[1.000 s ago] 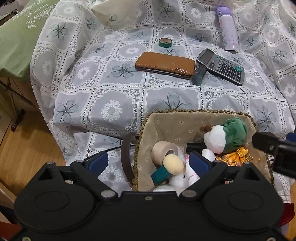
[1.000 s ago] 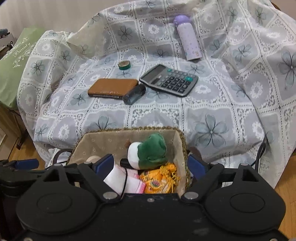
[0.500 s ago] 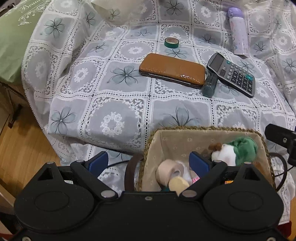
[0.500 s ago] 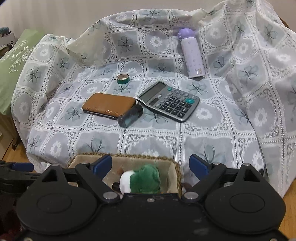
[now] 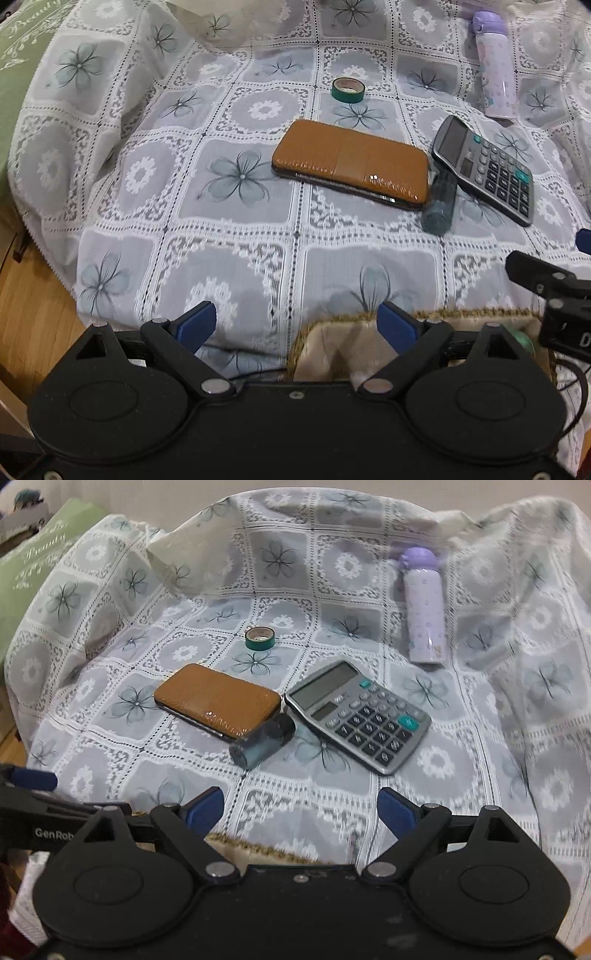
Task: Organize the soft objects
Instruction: 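Grasp the clear blue-tinted bottle with the right gripper while the left gripper grasps the green tape roll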
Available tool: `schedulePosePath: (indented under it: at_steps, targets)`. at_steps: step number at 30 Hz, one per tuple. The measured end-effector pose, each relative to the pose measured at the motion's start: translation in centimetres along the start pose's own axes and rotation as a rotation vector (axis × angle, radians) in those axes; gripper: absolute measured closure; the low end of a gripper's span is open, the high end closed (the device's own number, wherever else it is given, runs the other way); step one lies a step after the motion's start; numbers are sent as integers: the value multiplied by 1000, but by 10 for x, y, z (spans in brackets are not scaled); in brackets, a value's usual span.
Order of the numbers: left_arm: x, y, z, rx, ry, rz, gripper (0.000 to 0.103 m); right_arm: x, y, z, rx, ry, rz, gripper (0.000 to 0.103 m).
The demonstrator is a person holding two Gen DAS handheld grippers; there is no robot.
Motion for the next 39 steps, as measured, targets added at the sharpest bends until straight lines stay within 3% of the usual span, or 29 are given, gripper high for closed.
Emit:
schedulePosePath:
  at_steps: [9,28,33,37,39]
  targets:
    - [30,-3,-21,-7,-19,-4,12,55,-4,-10,-114,-44,-14,17]
    - [62,-16,-57,-19,-22,-7,12,116,-29,-21,-245,-42,-170,19]
    - [71,-18,-78,-19,-4,2,12,125,-30,-22,-261,-36,-218,20]
    - [84,-17,-96,-9,6,3,12,131,-26,-21,-226,-53,-242,31]
    - [89,-14,-105,-2,17,4,12,130,-23,-21,-190,-57,-244,31]
Point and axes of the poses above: each gripper's, at about its wrist camera, not at the fingertips, and x roughly the way its jaws point, y to its right, z to its underside, the point moved 5 cm from there along x, roughly the way its jaws point, and after that the axes turned 8 degrees about y, right-handed, at the moved point
